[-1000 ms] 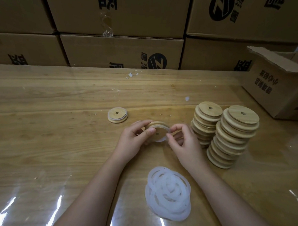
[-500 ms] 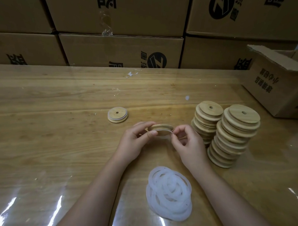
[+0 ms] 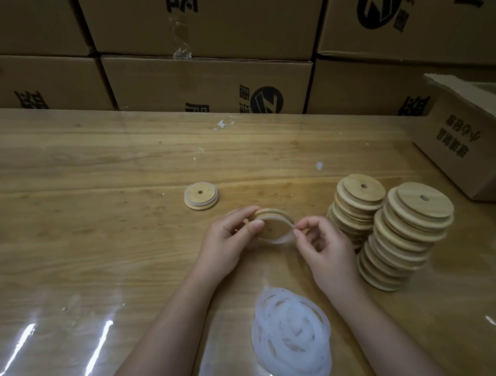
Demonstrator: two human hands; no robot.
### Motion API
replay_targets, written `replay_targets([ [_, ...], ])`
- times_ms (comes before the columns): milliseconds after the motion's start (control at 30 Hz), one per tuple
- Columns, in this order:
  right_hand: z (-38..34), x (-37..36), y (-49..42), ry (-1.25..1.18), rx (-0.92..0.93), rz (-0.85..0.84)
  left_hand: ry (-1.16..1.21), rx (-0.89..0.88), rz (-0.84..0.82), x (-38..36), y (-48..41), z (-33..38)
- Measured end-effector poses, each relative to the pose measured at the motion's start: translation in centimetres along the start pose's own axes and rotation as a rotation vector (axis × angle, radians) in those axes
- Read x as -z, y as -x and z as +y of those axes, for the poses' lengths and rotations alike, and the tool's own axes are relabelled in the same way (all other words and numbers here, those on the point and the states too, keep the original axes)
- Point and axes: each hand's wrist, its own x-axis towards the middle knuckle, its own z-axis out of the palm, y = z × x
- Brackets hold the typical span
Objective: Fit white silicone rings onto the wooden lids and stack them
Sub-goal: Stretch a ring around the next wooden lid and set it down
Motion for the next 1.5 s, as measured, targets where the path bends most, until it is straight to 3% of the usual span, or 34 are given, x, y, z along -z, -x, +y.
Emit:
replay_targets([
  [200, -0.24, -0.18, -0.01, -0.014, 0.003, -0.006, 0.152, 0.096, -0.007, 0.20, -0.07, 0.40],
  [733, -0.11, -0.75, -0.24, 0.008, -0.078, -0.081, 0.210, 0.094, -0.013, -0.14, -0.28, 0.37],
  [1500, -0.42, -0.43, -0.42, -0.120, -0.132, -0.073, 0.102, 0.085, 0.017, -0.37, -0.34, 0.23],
])
